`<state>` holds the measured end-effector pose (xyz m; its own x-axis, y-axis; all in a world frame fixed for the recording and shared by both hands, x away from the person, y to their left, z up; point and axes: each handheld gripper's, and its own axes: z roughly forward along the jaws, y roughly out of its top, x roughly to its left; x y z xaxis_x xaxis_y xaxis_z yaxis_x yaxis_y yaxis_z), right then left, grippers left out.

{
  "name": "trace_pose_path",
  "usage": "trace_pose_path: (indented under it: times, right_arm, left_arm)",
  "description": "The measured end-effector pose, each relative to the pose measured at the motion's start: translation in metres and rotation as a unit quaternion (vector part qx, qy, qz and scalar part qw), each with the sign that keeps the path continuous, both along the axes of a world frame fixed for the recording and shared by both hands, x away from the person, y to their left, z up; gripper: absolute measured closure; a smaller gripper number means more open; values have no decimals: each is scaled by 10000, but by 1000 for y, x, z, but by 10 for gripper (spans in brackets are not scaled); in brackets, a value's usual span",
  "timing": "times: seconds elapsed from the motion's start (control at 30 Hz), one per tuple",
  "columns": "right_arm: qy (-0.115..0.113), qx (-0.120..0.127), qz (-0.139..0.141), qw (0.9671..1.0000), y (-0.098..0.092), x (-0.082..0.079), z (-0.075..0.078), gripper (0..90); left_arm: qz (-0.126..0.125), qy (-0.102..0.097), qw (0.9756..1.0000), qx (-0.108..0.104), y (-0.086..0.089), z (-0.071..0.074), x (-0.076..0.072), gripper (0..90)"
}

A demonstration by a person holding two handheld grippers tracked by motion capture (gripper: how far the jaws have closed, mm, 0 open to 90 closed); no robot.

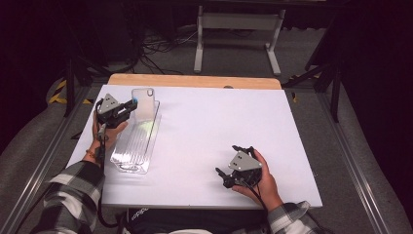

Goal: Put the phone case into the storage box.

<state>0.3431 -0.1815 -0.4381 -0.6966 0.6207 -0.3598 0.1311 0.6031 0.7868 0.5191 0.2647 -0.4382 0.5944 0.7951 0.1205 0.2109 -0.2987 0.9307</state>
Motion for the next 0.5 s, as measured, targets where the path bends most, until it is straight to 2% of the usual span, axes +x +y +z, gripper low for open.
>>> trace_pose_path:
  times: [0.07, 0.1, 0.17, 0.3, 0.4, 0.5]
  right_arm:
    - [-7, -11, 1, 10000, 0, 0, 0, 109]
    - [-9, -12, 1, 10000, 0, 0, 0, 109]
    - [0, -13, 4, 10000, 0, 0, 0, 109]
    - [30, -40, 23, 10000, 1, 0, -1, 111]
    - [76, -96, 48, 9999, 2, 0, -2, 111]
    - [64, -105, 51, 9999, 3, 1, -2, 112]
  left_arm:
    - [93, -1, 9998, 172, -2, -1, 1, 782]
    - [81, 0, 9999, 152, -2, -1, 1, 780]
    - [131, -10, 9996, 253, -3, -1, 1, 777]
    - [169, -19, 9996, 226, -4, -1, 1, 747]
    - [301, -50, 9992, 273, -5, -1, 1, 698]
    - [298, -49, 9992, 265, -5, 0, 1, 701]
